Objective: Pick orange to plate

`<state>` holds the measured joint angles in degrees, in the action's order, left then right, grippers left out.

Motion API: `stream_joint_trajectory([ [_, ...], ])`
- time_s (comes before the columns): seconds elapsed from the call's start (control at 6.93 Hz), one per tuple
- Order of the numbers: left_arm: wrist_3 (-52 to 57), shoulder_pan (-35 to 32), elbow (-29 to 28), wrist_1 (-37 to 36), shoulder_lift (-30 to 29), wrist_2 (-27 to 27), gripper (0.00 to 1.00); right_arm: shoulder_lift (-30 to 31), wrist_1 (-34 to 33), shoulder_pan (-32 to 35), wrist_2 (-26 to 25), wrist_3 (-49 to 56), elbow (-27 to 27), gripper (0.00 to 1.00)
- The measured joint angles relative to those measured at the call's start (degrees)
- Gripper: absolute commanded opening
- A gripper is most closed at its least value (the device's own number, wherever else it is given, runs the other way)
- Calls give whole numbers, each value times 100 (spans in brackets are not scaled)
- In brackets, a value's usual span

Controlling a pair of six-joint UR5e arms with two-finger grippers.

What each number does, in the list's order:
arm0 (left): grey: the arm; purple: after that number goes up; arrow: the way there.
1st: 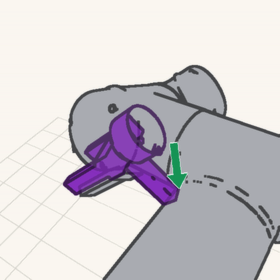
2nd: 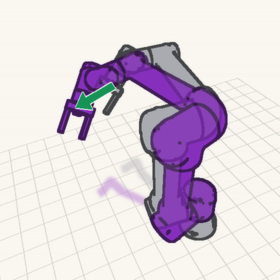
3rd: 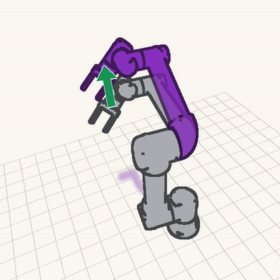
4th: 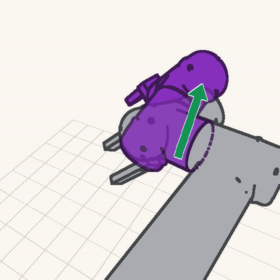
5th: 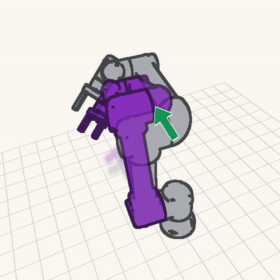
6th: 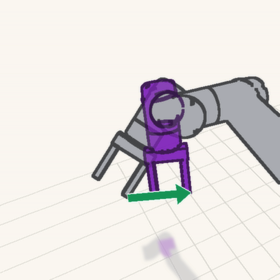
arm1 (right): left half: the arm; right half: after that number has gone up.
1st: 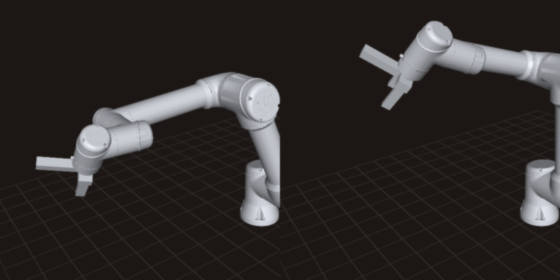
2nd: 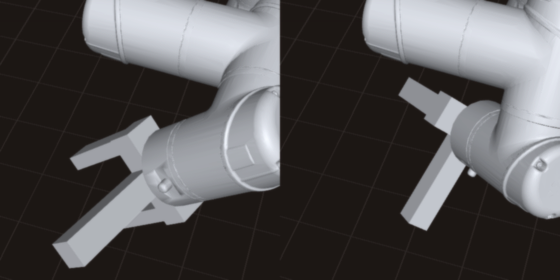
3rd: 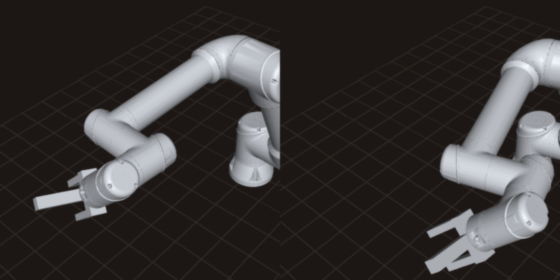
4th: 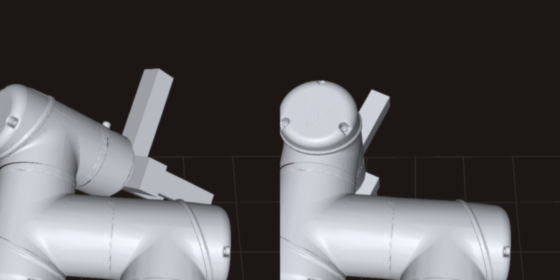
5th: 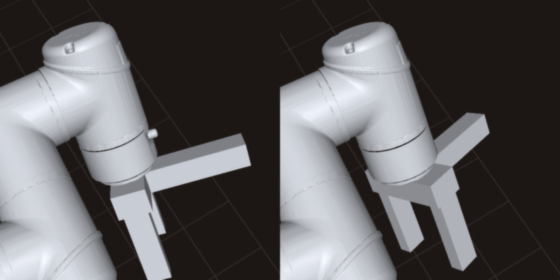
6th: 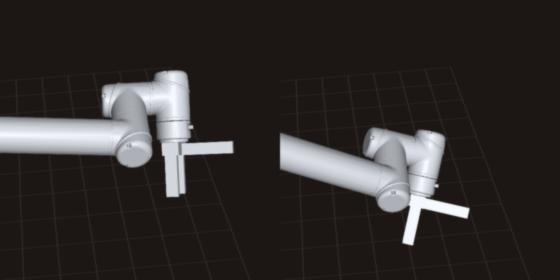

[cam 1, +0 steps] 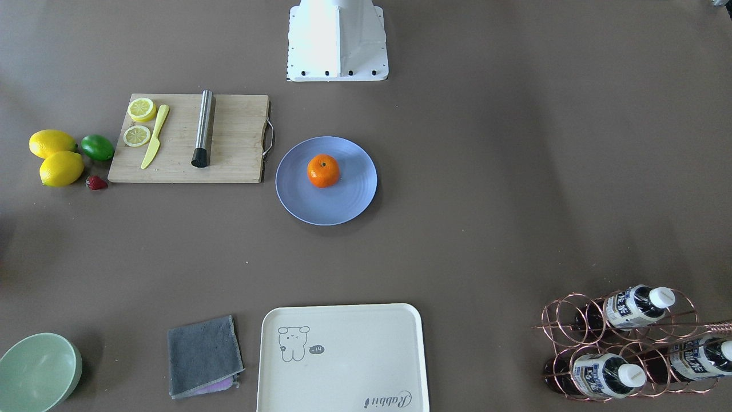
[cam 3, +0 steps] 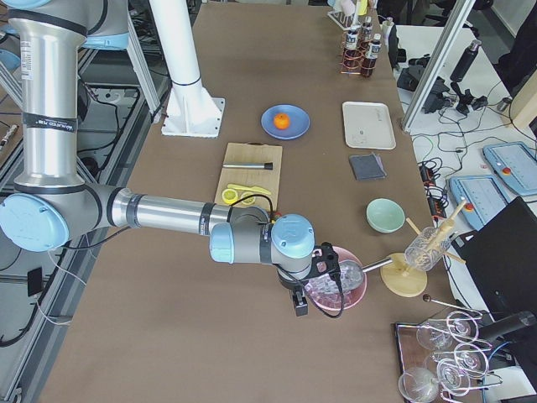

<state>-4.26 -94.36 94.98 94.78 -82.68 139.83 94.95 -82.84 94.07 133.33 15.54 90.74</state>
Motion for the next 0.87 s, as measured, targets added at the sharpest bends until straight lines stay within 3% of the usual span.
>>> stream_joint_trajectory([
  [0.87,-6,34,-1,258,-258,-177,97,105,43,-17,78,14,-3,100],
])
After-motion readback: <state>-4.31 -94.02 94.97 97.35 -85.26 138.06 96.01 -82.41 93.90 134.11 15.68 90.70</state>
